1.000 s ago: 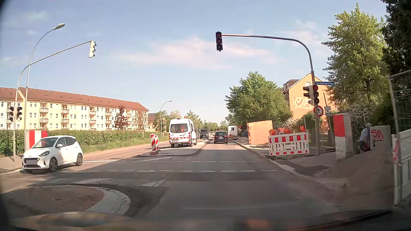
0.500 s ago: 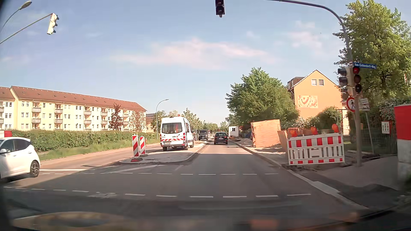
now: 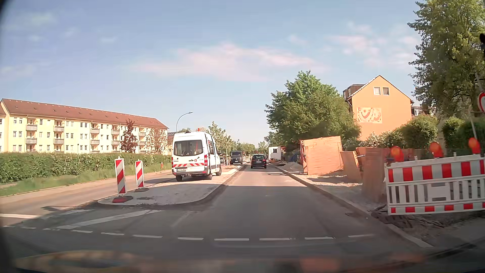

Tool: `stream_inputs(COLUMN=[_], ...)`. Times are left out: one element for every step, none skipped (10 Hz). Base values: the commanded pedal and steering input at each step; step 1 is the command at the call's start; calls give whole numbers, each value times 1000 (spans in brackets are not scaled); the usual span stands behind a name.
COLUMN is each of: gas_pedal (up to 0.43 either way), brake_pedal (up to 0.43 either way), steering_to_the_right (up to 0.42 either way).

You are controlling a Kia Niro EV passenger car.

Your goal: Follow the waypoints while adhering to traffic rules and regulations

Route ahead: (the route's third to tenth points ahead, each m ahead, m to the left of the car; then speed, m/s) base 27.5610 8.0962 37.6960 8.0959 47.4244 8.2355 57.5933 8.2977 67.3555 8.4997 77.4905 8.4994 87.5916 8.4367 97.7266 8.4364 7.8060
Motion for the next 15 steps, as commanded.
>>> stream_inputs(gas_pedal=[110, 110, 110, 110, 118, 130, 130, 130, 130, 138, 138, 138, 138, 138, 138], brake_pedal=[0, 0, 0, 0, 0, 0, 0, 0, 0, 0, 0, 0, 0, 0, 0], steering_to_the_right=[2, 3, 3, 1, 2, 1, 0, -2, -4, -4, -4, -4, -4, -4, -4])
